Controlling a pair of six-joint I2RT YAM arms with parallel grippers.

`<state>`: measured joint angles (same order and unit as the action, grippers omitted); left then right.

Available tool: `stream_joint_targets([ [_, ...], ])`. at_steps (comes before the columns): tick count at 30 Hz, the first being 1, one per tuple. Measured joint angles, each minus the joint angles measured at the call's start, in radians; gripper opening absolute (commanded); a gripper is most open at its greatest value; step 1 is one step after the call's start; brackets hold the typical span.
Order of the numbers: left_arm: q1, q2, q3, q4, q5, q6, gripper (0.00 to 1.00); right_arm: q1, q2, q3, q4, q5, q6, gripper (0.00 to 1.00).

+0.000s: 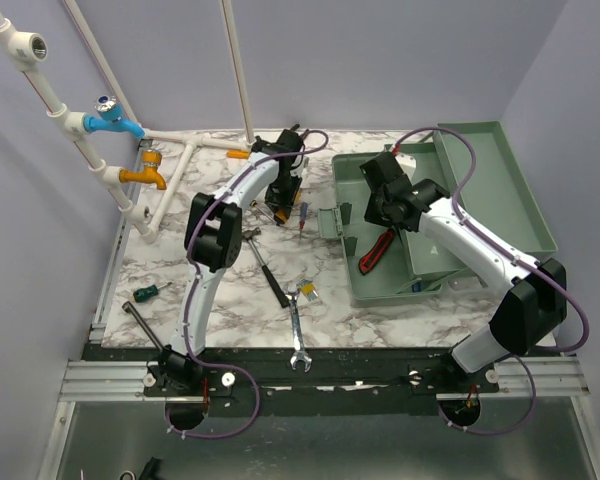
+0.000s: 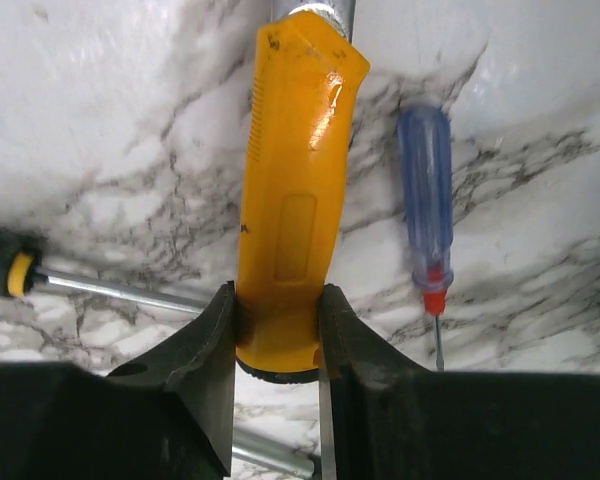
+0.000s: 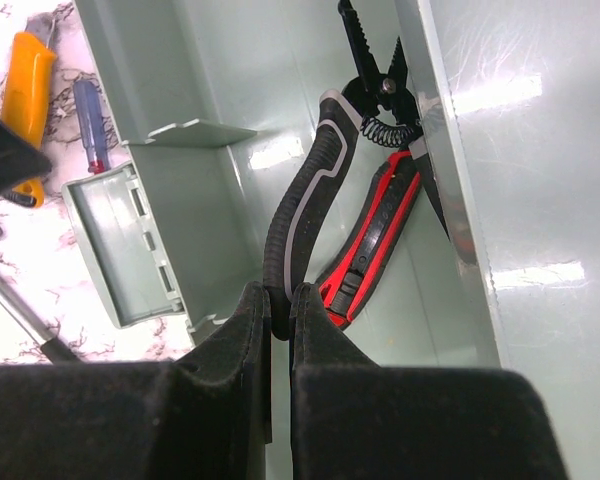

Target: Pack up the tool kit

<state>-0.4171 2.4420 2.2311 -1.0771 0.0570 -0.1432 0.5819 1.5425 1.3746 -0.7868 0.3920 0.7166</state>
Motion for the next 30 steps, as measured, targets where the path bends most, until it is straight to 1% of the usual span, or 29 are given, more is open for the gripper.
stream_joint_targets([
  [3, 0.002, -0.098, -0.156, 0.047, 0.003, -0.015, 0.0, -0.001, 0.0, 0.0, 0.0, 0.0, -0.01, 0.01],
  [7, 0.006, -0.301, -0.341, 0.124, 0.036, -0.05, 0.0, -0.001, -0.008, -0.014, 0.014, -0.031, -0.048, 0.01],
  [12, 0.009, -0.551, -0.482, 0.262, 0.105, -0.102, 0.0, -0.002, -0.074, -0.13, 0.09, -0.136, -0.15, 0.01],
  [15, 0.009, -0.67, -0.574, 0.349, 0.154, -0.137, 0.0, -0.001, -0.077, -0.163, 0.09, -0.142, -0.198, 0.01],
  [16, 0.009, -0.703, -0.605, 0.373, 0.172, -0.147, 0.0, -0.001, -0.076, -0.172, 0.091, -0.136, -0.208, 0.06],
  [17, 0.009, -0.737, -0.644, 0.402, 0.198, -0.165, 0.0, -0.001, -0.076, -0.184, 0.091, -0.122, -0.218, 0.18],
  [18, 0.009, -0.753, -0.665, 0.415, 0.214, -0.175, 0.0, -0.001, -0.075, -0.196, 0.09, -0.109, -0.224, 0.32],
  [19, 0.006, -0.767, -0.684, 0.429, 0.231, -0.186, 0.0, -0.001, -0.072, -0.208, 0.09, -0.097, -0.23, 0.53],
  [20, 0.003, -0.776, -0.701, 0.443, 0.251, -0.199, 0.0, -0.001, -0.069, -0.218, 0.09, -0.089, -0.232, 0.62],
  [21, 0.0, -0.785, -0.717, 0.461, 0.274, -0.214, 0.0, -0.002, -0.065, -0.229, 0.091, -0.087, -0.232, 0.7],
  [22, -0.004, -0.789, -0.726, 0.472, 0.287, -0.224, 0.0, -0.002, -0.065, -0.238, 0.093, -0.085, -0.235, 0.73],
  [23, -0.01, -0.791, -0.734, 0.483, 0.302, -0.236, 0.0, -0.002, -0.067, -0.249, 0.102, -0.092, -0.233, 0.74],
  [27, -0.051, -0.793, -0.741, 0.531, 0.355, -0.288, 0.0, 0.005, -0.108, -0.264, 0.12, -0.107, -0.238, 0.73],
  [30, -0.081, -0.793, -0.74, 0.567, 0.377, -0.361, 0.0, 0.001, -0.165, -0.239, 0.116, -0.109, -0.238, 0.73],
])
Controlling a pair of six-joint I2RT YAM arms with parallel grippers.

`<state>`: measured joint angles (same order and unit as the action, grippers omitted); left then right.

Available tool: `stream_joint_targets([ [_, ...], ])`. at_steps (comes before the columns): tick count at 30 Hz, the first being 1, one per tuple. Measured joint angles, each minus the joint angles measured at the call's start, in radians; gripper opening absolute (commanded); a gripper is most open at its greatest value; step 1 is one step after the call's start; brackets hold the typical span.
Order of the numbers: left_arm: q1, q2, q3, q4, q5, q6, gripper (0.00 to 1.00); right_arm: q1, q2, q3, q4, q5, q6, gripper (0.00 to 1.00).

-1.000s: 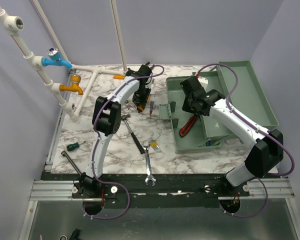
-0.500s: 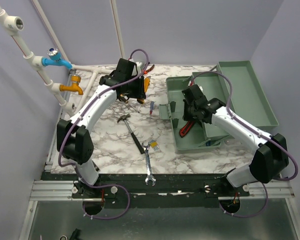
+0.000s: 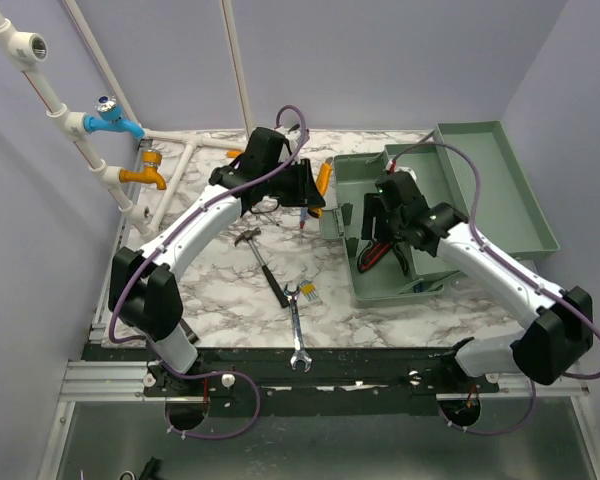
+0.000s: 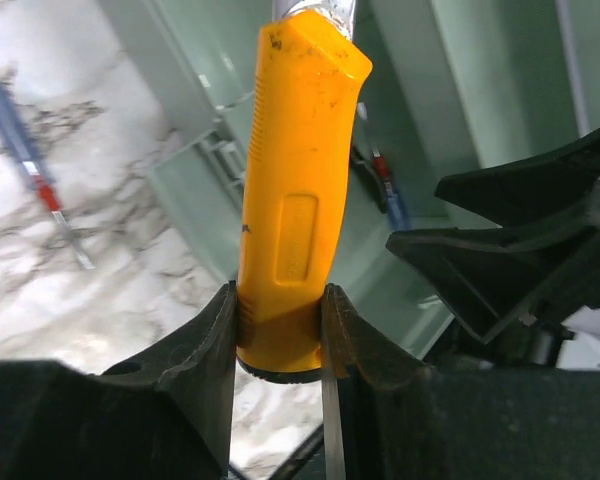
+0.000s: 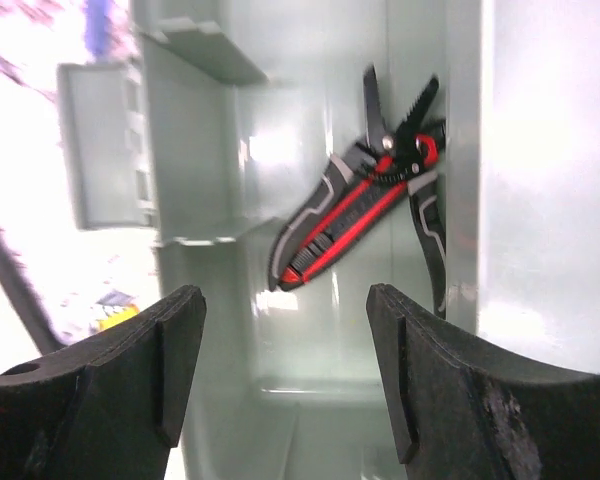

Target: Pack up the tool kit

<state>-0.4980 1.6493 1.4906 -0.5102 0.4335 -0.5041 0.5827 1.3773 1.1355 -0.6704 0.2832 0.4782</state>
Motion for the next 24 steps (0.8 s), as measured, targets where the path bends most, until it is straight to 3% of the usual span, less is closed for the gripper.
stream_joint_targets([
  [8, -0.097, 0.053, 0.034, 0.098, -0.003, -0.209, 0.0, -0.001, -0.151, 0.11, 0.006, 0.064, 0.013, 0.73],
  [16, -0.171, 0.229, 0.108, 0.237, -0.018, -0.449, 0.0, -0.002, -0.269, 0.106, 0.005, 0.266, 0.078, 0.7],
  [24, -0.206, 0.306, 0.151, 0.359, -0.017, -0.621, 0.0, -0.002, -0.397, 0.059, 0.027, 0.408, 0.111, 0.69],
])
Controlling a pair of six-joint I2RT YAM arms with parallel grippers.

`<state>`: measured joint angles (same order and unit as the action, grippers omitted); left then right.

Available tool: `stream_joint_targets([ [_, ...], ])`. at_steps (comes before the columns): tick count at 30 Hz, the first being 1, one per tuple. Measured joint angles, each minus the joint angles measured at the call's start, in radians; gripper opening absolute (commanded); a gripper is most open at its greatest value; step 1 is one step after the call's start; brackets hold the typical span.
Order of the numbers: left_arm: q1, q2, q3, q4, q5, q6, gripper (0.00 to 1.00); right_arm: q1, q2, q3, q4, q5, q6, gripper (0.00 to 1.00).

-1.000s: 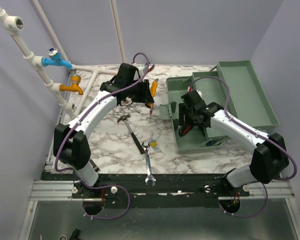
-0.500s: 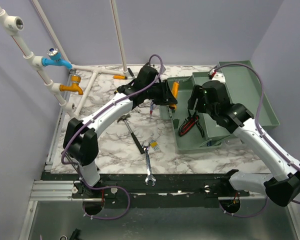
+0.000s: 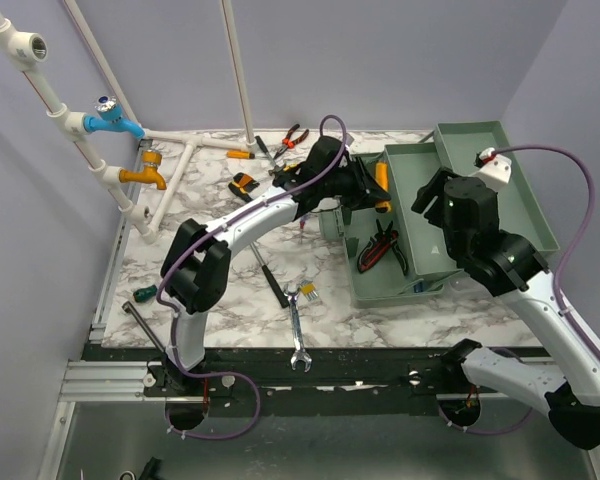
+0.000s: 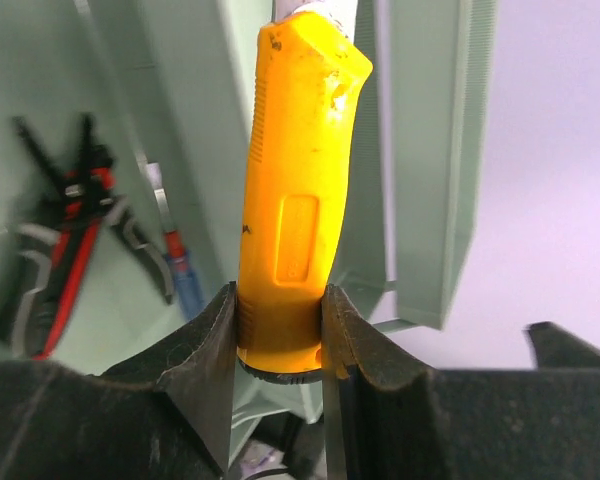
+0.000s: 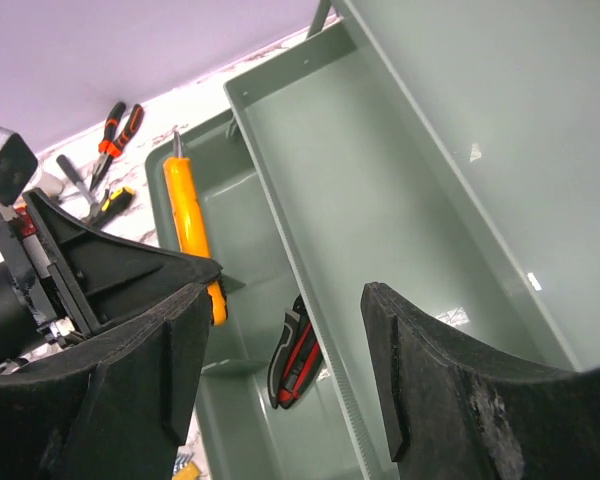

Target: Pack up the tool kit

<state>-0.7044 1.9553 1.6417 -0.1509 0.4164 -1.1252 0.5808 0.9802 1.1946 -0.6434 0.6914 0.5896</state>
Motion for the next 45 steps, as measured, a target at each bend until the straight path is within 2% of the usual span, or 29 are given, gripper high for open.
stream_joint_targets([
  [5, -0.034, 0.032, 0.072, 0.083, 0.0, -0.093, 0.0, 0.0, -0.017, -0.01, 0.011, 0.034, 0.004, 0.69],
  [9, -0.044, 0.035, 0.069, 0.104, -0.035, -0.121, 0.01, 0.0, -0.022, -0.021, 0.016, 0.038, 0.005, 0.69],
  [15, -0.038, 0.05, 0.045, 0.067, -0.127, -0.128, 0.07, 0.0, -0.034, -0.037, 0.018, 0.043, 0.004, 0.68],
  [20, -0.031, 0.116, 0.076, 0.021, -0.142, -0.116, 0.11, 0.0, -0.038, -0.043, 0.021, 0.045, 0.004, 0.67],
  [24, -0.032, 0.154, 0.074, -0.009, -0.143, -0.108, 0.28, 0.0, -0.034, -0.044, 0.021, 0.045, 0.003, 0.66],
  [29, -0.032, 0.171, 0.091, -0.039, -0.133, -0.056, 0.7, 0.0, -0.03, -0.044, 0.021, 0.045, 0.003, 0.66],
  [37, -0.032, 0.158, 0.124, -0.092, -0.134, 0.05, 0.77, 0.0, 0.0, -0.044, 0.022, -0.005, -0.027, 0.67],
  [39, -0.029, 0.133, 0.124, -0.129, -0.139, 0.092, 0.88, 0.0, 0.036, -0.043, 0.021, -0.044, -0.041, 0.68],
  [41, -0.022, 0.086, 0.124, -0.176, -0.152, 0.148, 0.99, 0.0, 0.082, -0.042, 0.02, -0.098, -0.051, 0.69],
  [45, 0.004, -0.071, 0.079, -0.219, -0.18, 0.241, 0.99, 0.0, 0.161, -0.024, 0.004, -0.197, -0.065, 0.72],
])
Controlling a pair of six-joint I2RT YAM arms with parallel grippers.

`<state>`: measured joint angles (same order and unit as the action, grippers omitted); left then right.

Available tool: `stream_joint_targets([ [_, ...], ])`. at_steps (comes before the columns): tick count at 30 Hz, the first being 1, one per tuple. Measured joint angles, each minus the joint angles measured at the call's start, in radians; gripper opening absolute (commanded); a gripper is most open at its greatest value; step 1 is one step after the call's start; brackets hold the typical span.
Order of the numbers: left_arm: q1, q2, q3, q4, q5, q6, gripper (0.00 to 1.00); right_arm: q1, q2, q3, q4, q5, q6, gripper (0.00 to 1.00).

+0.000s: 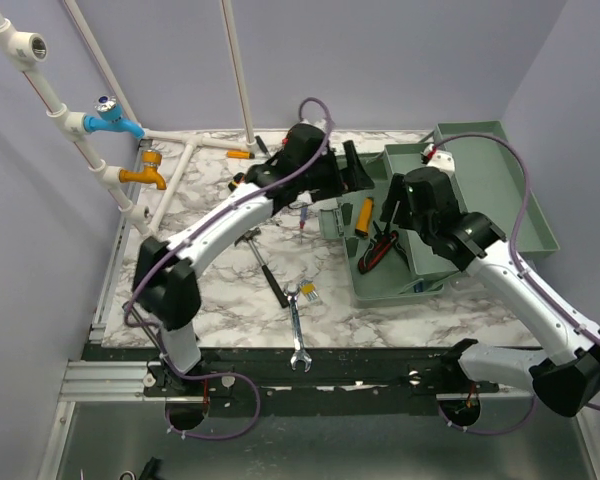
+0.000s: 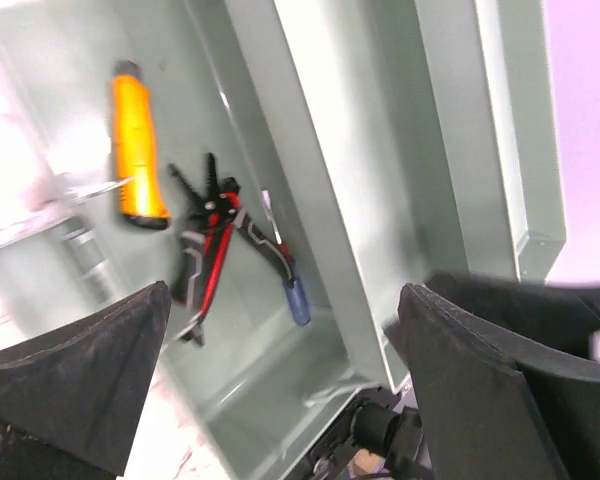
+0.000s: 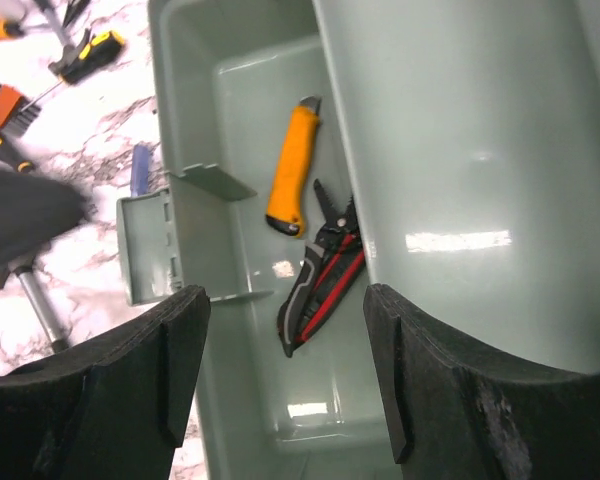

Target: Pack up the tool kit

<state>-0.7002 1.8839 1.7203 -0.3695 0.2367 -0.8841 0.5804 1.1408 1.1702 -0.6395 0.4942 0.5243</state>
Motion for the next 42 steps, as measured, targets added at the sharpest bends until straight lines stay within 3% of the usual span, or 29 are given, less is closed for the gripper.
stream_joint_targets([
  [8, 0.18, -0.471, -0.372, 0.0, -0.074, 0.138, 0.99, 0.0, 0.114, 0.07, -0.003, -0.138, 0.0, 0.69],
  [14, 0.182, -0.613, -0.632, -0.095, -0.238, 0.182, 0.97, 0.031, 0.216, 0.099, 0.032, -0.251, 0.01, 0.66],
  [20, 0.227, -0.716, -0.85, -0.138, -0.365, 0.161, 0.89, 0.171, 0.344, 0.177, 0.058, -0.28, 0.026, 0.65],
  [26, 0.285, -0.777, -0.94, -0.177, -0.455, 0.098, 0.86, 0.291, 0.433, 0.203, 0.113, -0.315, 0.025, 0.62],
  [32, 0.317, -0.829, -1.001, -0.159, -0.46, 0.071, 0.84, 0.354, 0.47, 0.14, 0.175, -0.338, 0.029, 0.59],
  [42, 0.298, -0.599, -0.949, -0.079, -0.393, 0.01, 0.84, 0.361, 0.411, 0.01, 0.212, -0.349, 0.027, 0.58],
])
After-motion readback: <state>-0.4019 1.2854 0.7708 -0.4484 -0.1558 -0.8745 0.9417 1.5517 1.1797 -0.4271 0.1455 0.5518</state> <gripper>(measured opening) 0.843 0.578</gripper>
